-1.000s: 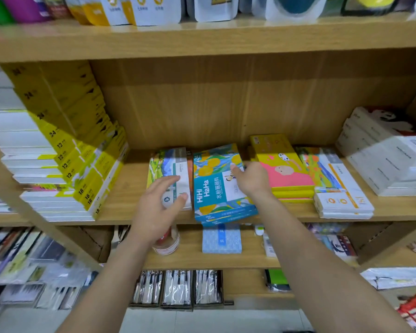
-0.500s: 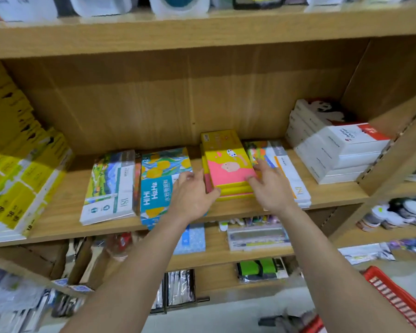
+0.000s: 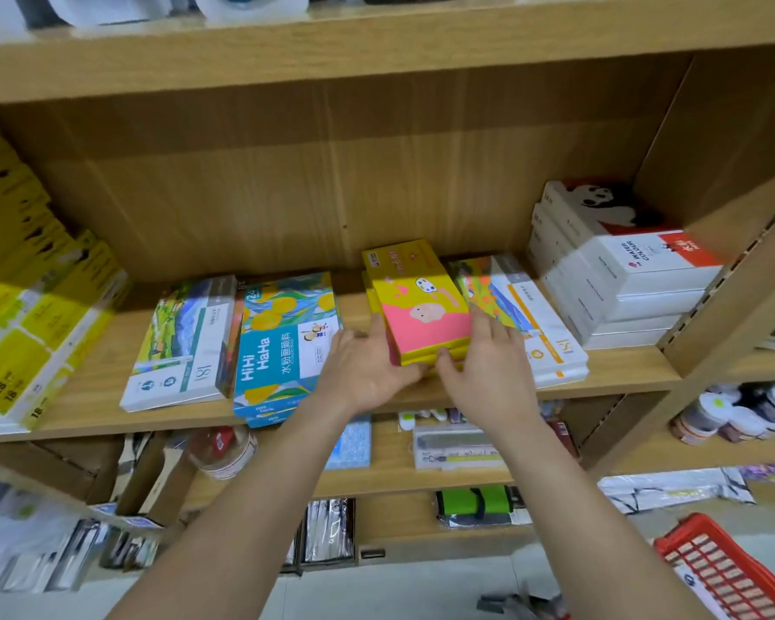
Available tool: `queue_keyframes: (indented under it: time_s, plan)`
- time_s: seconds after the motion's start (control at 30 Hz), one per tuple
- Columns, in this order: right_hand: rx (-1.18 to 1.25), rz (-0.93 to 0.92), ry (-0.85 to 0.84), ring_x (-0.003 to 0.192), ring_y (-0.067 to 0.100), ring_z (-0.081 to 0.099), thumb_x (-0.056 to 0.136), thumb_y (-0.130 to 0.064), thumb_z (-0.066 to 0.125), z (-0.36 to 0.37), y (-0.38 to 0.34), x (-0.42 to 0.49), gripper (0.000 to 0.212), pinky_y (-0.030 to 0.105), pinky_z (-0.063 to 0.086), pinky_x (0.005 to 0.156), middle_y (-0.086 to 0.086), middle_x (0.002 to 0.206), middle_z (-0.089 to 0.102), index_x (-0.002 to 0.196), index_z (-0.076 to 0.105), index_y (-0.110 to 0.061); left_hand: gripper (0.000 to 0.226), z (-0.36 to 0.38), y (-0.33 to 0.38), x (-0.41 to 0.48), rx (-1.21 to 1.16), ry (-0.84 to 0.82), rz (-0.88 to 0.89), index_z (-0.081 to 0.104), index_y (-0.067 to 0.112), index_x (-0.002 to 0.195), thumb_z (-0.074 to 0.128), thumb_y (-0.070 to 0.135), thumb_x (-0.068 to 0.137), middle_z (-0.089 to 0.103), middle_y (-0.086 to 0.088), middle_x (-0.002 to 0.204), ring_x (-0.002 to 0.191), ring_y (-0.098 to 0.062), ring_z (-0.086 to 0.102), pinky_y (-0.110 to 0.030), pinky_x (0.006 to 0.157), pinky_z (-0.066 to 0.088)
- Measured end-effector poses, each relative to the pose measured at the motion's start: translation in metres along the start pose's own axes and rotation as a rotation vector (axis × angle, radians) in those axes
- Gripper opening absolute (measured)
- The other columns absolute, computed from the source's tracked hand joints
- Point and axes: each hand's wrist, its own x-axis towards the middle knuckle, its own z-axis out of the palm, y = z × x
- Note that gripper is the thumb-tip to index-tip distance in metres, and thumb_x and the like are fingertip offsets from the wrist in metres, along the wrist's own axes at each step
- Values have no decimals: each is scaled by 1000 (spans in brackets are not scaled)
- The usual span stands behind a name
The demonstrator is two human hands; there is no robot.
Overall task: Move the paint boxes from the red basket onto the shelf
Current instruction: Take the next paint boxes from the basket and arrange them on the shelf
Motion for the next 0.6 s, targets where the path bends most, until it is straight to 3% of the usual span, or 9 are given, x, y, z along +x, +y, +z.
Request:
queue_keyframes:
  time_s: [0.07,0.2,0.33,0.43,0.5,0.6]
  plan:
    - [-7,47,-16,122,38,47,89,-35,60,3,0,-1,68,43,32,104,18,137,56,144,41,2,92,5,0,-3,77,22,29,32,22,147,61,73,77,64,-12,128,130,-36,47,-43,113,28]
    - [51,-37,-52,118,32,46,88,-37,61,5,8,-12,72,42,39,94,11,128,65,147,38,-5,103,14,-9,-8,267,110,41,20,11,154,66,66,81,68,-13,125,131,-31,51,-49,123,13]
    - [-4,-113,-56,125,29,41,86,-42,60,6,9,-22,74,44,39,98,9,124,67,149,38,-8,88,10,-25,-12,310,147,16,22,15,153,64,58,88,71,-13,117,125,-31,57,-48,123,18]
    - [-16,-71,56,108,32,52,83,-34,62,9,1,-38,71,42,47,89,12,107,72,143,46,-1,74,8,-34,-13,329,200,18,30,18,148,63,52,91,73,-11,114,120,-28,61,-45,121,20]
    - [-90,-48,36,107,34,57,83,-33,64,13,-5,-46,73,41,46,94,17,115,71,142,45,5,73,7,-35,-13,311,181,2,32,19,146,64,52,89,72,-10,116,120,-28,61,-45,121,20]
    - [-44,2,-41,125,35,52,89,-36,55,15,-11,-40,72,39,40,104,19,138,57,146,38,4,76,6,-31,-10,232,147,-12,36,21,141,64,58,80,71,-7,117,121,-29,60,-48,122,20]
